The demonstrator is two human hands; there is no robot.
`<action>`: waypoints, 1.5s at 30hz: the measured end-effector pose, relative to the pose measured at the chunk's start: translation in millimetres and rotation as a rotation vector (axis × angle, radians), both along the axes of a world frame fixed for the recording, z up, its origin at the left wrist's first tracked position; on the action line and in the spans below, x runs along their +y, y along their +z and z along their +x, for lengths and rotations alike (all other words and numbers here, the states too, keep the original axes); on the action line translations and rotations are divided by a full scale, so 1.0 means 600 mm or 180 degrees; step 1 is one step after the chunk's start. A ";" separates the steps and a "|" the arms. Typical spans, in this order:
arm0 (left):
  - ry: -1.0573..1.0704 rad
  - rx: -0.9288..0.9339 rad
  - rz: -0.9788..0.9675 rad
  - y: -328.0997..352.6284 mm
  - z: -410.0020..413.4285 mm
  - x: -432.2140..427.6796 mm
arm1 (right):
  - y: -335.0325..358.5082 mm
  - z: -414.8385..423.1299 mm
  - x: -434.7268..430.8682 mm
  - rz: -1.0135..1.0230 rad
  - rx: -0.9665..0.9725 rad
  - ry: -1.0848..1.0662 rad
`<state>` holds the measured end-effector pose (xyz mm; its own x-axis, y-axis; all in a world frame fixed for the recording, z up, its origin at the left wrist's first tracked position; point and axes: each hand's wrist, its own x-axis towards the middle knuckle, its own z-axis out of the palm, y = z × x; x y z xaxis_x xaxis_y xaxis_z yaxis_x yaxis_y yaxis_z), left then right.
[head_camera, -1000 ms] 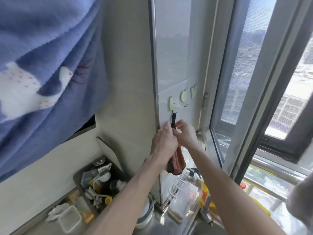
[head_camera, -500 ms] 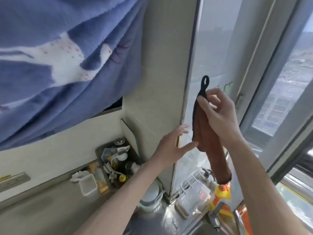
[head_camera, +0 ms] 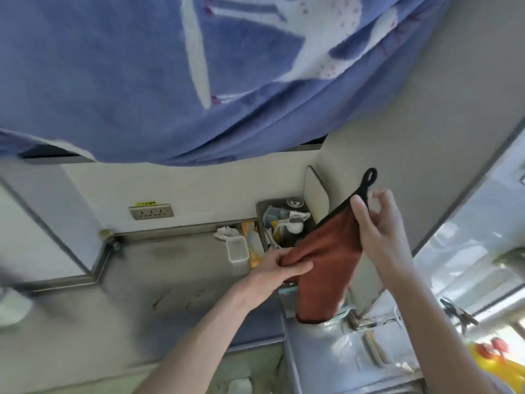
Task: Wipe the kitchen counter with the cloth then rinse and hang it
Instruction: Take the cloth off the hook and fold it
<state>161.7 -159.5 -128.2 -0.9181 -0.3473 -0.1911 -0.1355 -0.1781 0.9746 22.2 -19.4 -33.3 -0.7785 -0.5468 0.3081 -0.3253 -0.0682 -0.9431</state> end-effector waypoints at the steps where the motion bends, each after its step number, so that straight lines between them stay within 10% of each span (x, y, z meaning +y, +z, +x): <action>1: 0.0188 0.0028 0.0247 -0.010 0.024 -0.018 | -0.017 0.002 -0.019 0.0202 0.0174 -0.0057; 6: 0.0898 -0.0053 0.0906 -0.026 0.125 -0.104 | -0.059 0.058 -0.110 0.0793 0.0895 -0.0233; 14: 0.1641 -0.0057 0.2032 0.006 0.304 -0.236 | -0.094 0.188 -0.234 0.0504 -0.1919 0.2140; 20: 0.1580 -0.0460 0.2137 -0.030 0.416 -0.319 | -0.156 0.251 -0.305 0.0278 -0.2411 0.1172; 29: 0.1901 -0.1111 -0.0022 -0.011 0.435 -0.351 | -0.186 0.302 -0.346 0.1528 -0.0391 0.0166; 37: 0.1393 -0.0494 -0.0506 -0.008 0.443 -0.364 | -0.169 0.284 -0.333 0.1092 -0.1178 0.1003; 45: 0.1767 -0.0616 -0.1891 -0.007 0.449 -0.370 | -0.155 0.259 -0.316 0.1455 -0.0123 0.1355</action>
